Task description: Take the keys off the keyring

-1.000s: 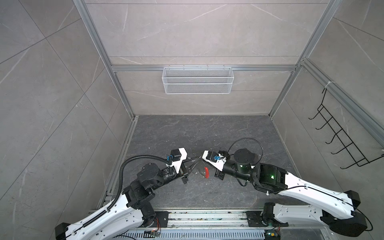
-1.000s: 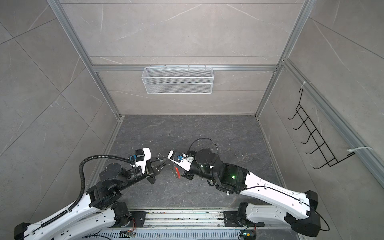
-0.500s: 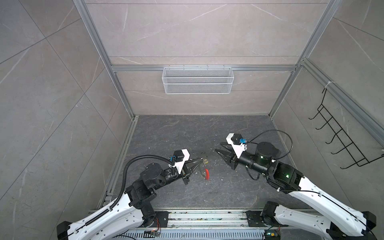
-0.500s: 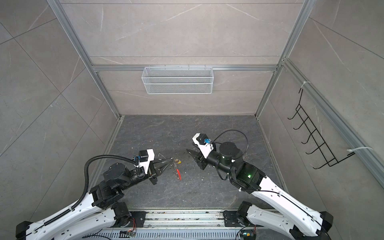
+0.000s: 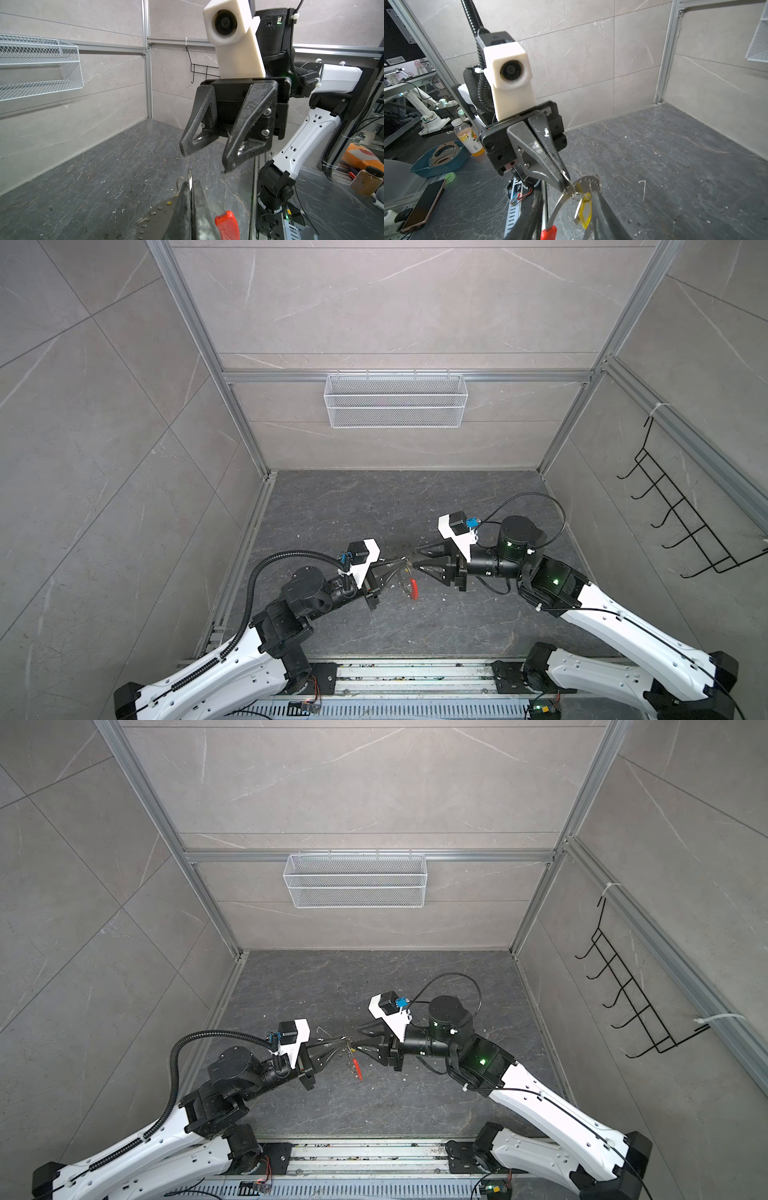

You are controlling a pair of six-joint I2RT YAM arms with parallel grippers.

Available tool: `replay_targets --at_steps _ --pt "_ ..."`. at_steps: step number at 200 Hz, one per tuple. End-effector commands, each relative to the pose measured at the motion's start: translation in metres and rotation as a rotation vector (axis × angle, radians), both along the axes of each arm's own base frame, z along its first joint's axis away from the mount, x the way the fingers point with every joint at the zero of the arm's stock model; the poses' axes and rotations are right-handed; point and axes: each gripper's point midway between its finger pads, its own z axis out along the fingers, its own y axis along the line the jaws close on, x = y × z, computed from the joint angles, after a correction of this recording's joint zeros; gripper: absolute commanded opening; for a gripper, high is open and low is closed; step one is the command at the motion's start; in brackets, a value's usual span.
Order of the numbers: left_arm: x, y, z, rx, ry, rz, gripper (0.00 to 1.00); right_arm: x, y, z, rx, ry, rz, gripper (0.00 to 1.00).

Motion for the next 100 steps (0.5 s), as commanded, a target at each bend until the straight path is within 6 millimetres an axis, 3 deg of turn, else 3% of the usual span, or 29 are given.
replay_targets --at_steps 1,56,100 --pt "-0.0107 0.0034 0.0262 -0.087 -0.063 -0.037 0.00 -0.0035 0.0051 0.0028 0.022 0.015 0.044 0.40" --pt "-0.0132 0.0029 0.0267 -0.094 -0.062 -0.051 0.00 -0.0053 0.0096 0.0004 0.018 0.022 0.076 0.39" --pt "-0.0153 0.0036 0.0289 -0.103 -0.065 -0.060 0.00 -0.0058 0.0133 -0.0057 0.007 0.040 0.097 0.32"
